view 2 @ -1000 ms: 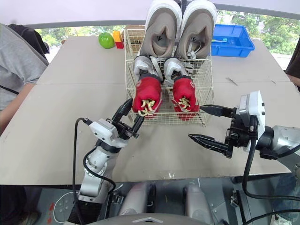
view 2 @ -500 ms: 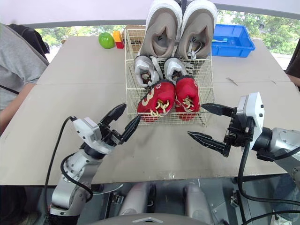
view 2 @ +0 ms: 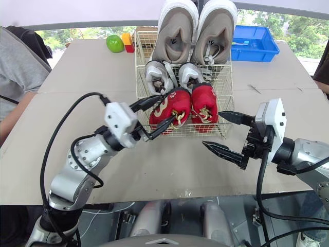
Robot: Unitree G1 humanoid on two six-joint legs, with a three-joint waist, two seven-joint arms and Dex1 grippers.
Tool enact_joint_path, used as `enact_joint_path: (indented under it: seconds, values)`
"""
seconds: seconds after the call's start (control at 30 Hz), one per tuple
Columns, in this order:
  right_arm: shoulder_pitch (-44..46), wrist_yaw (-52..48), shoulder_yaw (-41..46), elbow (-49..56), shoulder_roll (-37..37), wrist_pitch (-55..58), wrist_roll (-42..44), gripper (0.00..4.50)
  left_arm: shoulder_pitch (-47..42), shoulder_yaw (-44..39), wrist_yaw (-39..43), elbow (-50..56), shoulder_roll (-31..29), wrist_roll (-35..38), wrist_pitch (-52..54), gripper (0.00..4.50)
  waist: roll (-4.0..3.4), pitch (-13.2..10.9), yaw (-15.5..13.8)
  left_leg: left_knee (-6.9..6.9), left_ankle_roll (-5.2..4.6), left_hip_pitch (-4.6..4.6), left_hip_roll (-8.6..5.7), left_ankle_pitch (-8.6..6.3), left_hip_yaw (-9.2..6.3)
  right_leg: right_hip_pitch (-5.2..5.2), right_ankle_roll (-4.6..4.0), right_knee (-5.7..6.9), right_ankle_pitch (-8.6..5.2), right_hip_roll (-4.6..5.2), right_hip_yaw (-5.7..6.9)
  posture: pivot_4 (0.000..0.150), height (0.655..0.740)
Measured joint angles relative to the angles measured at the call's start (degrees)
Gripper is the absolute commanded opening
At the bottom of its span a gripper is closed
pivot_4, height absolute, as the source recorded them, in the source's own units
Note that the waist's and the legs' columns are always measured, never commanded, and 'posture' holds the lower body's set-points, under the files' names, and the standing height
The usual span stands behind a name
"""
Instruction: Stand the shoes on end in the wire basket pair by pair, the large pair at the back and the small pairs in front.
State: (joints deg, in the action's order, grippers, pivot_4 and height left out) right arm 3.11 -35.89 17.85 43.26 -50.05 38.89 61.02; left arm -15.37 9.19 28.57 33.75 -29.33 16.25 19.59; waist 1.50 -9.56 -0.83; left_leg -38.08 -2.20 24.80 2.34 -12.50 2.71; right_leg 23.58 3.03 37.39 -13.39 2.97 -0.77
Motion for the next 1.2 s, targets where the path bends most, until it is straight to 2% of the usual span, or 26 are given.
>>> enact_joint_path:
  seconds: [0.1, 0.13, 0.2, 0.3, 0.37, 0.47, 0.57, 0.63, 0.83, 1.07, 1.2]
  values:
    - [-0.3, -0.2, 0.2, 0.2, -0.2, 0.1, 0.3, 4.5, -3.6, 0.5, 0.5, 0.6, -1.5, -0.8, 5.2, 2.83, 0.03, 0.0, 0.0, 0.0, 0.0, -0.02, 0.0, 0.0, 0.02, -0.01, 0.0, -0.02, 0.0, 0.0, -0.03, 0.15, 0.74]
    - [-0.8, -0.5, 0.2, 0.1, -0.2, 0.1, 0.2, 4.5, -4.3, 0.5, 0.4, 1.1, -2.0, -1.1, 6.8, 2.32, 0.03, 0.0, 0.0, 0.0, 0.0, -0.01, 0.0, 0.0, 0.02, -0.01, 0.01, -0.04, 0.0, 0.0, -0.04, 0.15, 0.74]
    - [-1.4, -1.0, 0.3, 0.0, -0.2, 0.0, 0.0, 4.5, -4.7, 0.3, -0.1, 1.8, -1.9, -1.4, 8.4, 1.58, 0.03, 0.0, 0.0, 0.0, 0.0, -0.01, 0.01, 0.0, 0.03, -0.01, 0.0, -0.05, 0.0, 0.01, -0.05, 0.15, 0.74]
    - [-2.3, -2.2, 0.5, -0.8, -0.2, -0.5, -0.8, 4.5, -3.9, -1.6, -2.8, 3.0, 0.9, -0.4, 11.2, 0.32, 0.06, 0.0, 0.0, 0.01, 0.0, -0.01, 0.02, 0.0, 0.01, -0.02, 0.01, -0.05, 0.0, 0.01, -0.04, 0.15, 0.74]
    - [-3.2, -3.0, 0.8, -1.0, -0.2, -1.0, -1.5, 4.5, -1.3, -4.3, -5.0, 4.1, 4.5, 1.2, 11.9, 0.04, 0.05, 0.0, 0.1, 0.01, 0.0, -0.02, 0.04, 0.0, 0.03, -0.02, 0.01, -0.06, 0.0, 0.02, -0.08, 0.15, 0.74]
    - [-4.1, -4.0, 1.0, -1.5, -0.1, -1.6, -2.2, 4.5, 2.8, -7.8, -8.2, 5.6, 9.8, 4.2, 11.9, 0.04, 0.1, -0.1, 0.1, 0.02, 0.0, -0.03, 0.04, 0.0, 0.03, -0.02, 0.01, -0.05, 0.01, 0.01, -0.09, 0.15, 0.74]
    - [-4.6, -5.1, 1.0, -1.6, -0.1, -1.8, -2.8, 4.5, 6.9, -12.2, -13.6, 6.9, 18.6, 9.5, 11.7, 0.04, 0.14, -0.1, 0.1, 0.0, 0.0, -0.01, 0.02, 0.0, 0.02, -0.02, 0.01, -0.05, 0.01, 0.01, -0.08, 0.15, 0.74]
    - [-4.5, -5.4, 1.0, -1.6, -0.1, -1.8, -2.8, 4.5, 7.2, -13.4, -16.1, 7.6, 21.1, 11.2, 11.7, 0.04, 0.2, -0.1, 0.0, -0.02, 0.0, -0.01, 0.0, 0.0, -0.02, -0.03, 0.01, -0.04, 0.01, -0.03, -0.06, 0.15, 0.74]
    - [-3.0, -6.1, 0.8, -2.0, -0.1, -1.8, -2.9, 4.5, 8.7, -12.8, -19.5, 9.5, 22.6, 12.7, 12.0, 0.04, 0.19, -0.1, 0.0, -0.02, 0.0, -0.01, -0.03, 0.0, 0.02, -0.04, 0.01, -0.06, 0.01, -0.04, -0.13, 0.15, 0.74]
    - [-6.0, -8.4, 0.8, -4.1, 0.7, -2.9, -5.1, 4.5, 12.8, -11.3, -19.0, 8.9, 20.0, 13.2, 12.2, 0.04, 0.17, -0.1, -0.1, -0.01, 0.0, -0.03, -0.02, 0.0, 0.02, -0.06, 0.0, -0.11, 0.0, -0.02, -0.11, 0.15, 0.74]
    - [-10.1, -10.6, 2.1, -4.9, 1.1, -4.4, -7.1, 4.5, 13.8, -12.0, -18.2, 8.9, 19.1, 16.2, 13.0, 2.0, 0.14, 0.0, 0.0, -0.01, -0.01, -0.04, -0.02, -0.01, 0.03, -0.07, 0.0, -0.13, 0.01, -0.02, -0.13, 0.15, 0.74]
